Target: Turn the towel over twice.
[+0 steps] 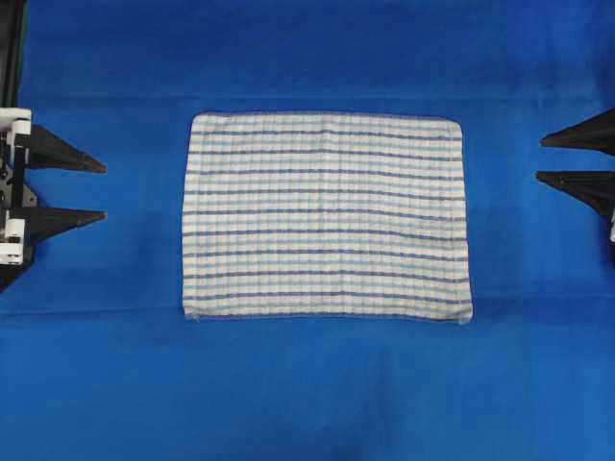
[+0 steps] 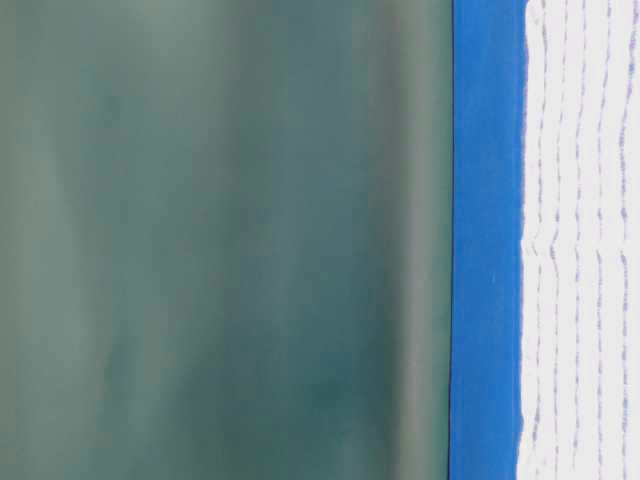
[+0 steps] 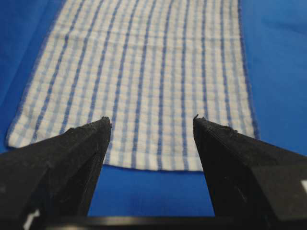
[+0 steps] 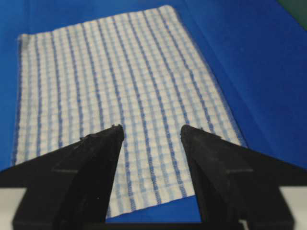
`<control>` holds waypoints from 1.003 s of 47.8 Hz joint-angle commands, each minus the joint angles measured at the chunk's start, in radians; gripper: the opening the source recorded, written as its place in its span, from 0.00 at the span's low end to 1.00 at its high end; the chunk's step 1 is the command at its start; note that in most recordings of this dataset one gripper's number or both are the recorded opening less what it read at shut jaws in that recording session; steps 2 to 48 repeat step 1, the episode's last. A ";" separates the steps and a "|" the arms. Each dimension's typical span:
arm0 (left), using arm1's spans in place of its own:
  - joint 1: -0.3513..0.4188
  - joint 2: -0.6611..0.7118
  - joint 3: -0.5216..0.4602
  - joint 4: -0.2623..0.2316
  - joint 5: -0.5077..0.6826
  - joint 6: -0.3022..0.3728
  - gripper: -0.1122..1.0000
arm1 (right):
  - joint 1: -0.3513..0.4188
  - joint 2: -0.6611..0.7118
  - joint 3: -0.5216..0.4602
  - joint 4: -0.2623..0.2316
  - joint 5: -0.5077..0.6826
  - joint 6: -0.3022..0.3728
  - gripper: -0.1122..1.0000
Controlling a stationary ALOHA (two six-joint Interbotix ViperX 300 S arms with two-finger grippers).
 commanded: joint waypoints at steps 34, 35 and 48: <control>0.003 0.006 -0.012 -0.002 -0.009 -0.002 0.68 | -0.003 0.012 -0.011 -0.002 -0.011 0.002 0.63; 0.003 0.006 -0.012 -0.002 -0.009 -0.002 0.68 | -0.003 0.012 -0.011 -0.002 -0.011 0.002 0.63; 0.003 0.006 -0.012 -0.002 -0.009 -0.002 0.68 | -0.003 0.012 -0.011 -0.002 -0.011 0.002 0.63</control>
